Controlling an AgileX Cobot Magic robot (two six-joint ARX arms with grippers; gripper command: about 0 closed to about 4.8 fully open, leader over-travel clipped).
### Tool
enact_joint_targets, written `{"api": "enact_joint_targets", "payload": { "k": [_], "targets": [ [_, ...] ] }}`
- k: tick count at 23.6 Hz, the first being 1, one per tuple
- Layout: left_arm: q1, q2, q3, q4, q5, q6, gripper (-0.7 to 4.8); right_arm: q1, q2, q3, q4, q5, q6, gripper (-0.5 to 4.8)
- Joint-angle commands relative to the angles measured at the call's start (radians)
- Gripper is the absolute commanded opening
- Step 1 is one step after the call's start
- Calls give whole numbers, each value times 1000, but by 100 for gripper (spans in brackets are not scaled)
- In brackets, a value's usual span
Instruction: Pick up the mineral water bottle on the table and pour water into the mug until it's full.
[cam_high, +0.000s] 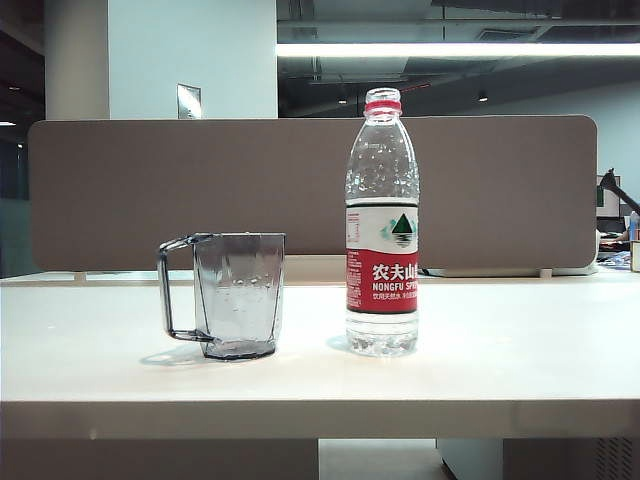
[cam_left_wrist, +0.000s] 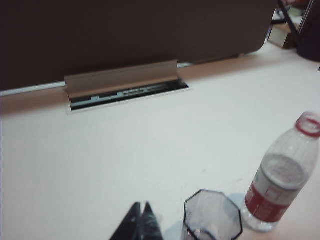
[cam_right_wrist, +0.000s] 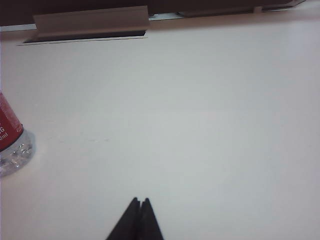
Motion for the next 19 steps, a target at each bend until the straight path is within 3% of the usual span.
{"api": "enact_joint_targets", "payload": {
  "k": [1,4,7,12,15,18,19],
  "targets": [
    [0,6,58,5,1,-3,-5,0,-1,-7,14,2,-1,-5],
    [0,8,103,-37,8,-16,-5,0,-1,-7,13,2,-1,-5],
    [-2,11,159,-305,8,-112,-5,0,-1,-7,13,2,-1,-5],
    [-4,11,175,-526,45,-123,-5,0,-1,-7,13,2,-1,-5],
    [-4,11,175,-559,163,-94,-5,0,-1,-7,13,2,-1,-5],
    [-4,9,175,-561,403,11,-5,0,-1,-7,13,2,-1,-5],
    [-4,9,175,-563,436,43,-5,0,-1,-7,13,2,-1,-5]
  ]
}}
